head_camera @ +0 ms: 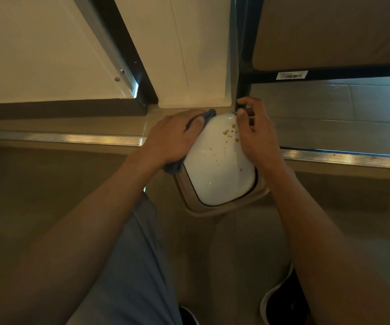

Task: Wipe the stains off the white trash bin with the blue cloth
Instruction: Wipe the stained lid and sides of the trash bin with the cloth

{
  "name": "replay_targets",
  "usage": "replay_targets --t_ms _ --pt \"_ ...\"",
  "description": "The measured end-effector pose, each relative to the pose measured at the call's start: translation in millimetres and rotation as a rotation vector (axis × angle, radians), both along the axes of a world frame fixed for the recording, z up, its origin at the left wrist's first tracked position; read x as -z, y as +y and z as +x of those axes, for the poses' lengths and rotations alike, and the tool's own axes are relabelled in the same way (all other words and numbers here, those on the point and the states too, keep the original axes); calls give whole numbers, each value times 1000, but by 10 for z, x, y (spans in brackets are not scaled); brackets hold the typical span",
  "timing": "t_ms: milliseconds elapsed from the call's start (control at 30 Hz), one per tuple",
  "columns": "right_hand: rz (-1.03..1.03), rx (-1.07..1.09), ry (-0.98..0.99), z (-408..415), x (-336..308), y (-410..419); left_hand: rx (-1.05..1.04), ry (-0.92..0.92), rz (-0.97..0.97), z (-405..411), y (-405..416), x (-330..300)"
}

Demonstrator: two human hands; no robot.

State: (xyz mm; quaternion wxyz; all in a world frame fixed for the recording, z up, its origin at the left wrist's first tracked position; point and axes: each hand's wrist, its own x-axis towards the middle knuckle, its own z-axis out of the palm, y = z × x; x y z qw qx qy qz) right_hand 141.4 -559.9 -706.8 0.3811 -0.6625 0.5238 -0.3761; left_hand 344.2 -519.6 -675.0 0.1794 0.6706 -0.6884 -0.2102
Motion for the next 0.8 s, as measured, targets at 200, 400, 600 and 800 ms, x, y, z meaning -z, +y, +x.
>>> replay_targets --t_ms 200,400,600,800 --pt "1 -1 -34 -21 3 -8 -17 -264 -82 -446 -116 -64" --pt "-12 7 -26 3 16 -2 204 -101 -147 0 230 11" --pt "7 3 -11 1 39 1 27 -117 171 -167 -234 -127" --pt "-8 -2 -22 -38 20 -10 242 -229 6 -381 -115 -108"
